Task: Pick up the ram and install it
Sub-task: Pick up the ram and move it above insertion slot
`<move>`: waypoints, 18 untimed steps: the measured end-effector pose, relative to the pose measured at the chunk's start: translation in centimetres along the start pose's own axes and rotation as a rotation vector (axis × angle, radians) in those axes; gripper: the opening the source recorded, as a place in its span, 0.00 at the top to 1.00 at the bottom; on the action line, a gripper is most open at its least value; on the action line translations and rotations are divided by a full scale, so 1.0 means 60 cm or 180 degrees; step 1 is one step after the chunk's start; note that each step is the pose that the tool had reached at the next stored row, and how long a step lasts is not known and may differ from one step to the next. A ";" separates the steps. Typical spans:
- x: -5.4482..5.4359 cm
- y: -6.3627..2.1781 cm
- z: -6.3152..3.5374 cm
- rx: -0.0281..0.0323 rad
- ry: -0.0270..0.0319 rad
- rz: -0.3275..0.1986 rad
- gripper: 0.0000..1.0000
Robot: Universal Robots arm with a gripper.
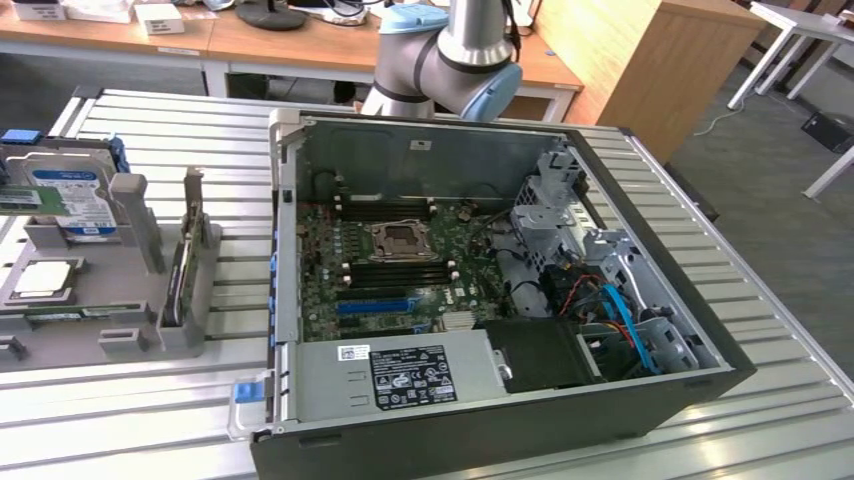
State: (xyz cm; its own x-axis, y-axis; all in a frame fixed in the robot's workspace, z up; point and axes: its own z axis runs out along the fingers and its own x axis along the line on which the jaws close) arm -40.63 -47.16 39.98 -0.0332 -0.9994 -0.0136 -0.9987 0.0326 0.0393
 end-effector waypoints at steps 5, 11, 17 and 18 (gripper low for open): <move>0.000 -0.007 0.000 0.0000 0.0000 0.0000 0.88; -0.001 -0.029 -0.001 0.0000 0.0000 0.0000 0.88; -0.002 -0.050 -0.002 0.0000 0.0000 0.0000 0.88; -0.002 -0.053 -0.002 0.0000 0.0000 0.0000 0.88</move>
State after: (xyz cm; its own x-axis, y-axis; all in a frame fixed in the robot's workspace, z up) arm -37.42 -47.16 39.98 -0.0332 -0.9994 -0.0136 -0.9987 0.0326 0.0392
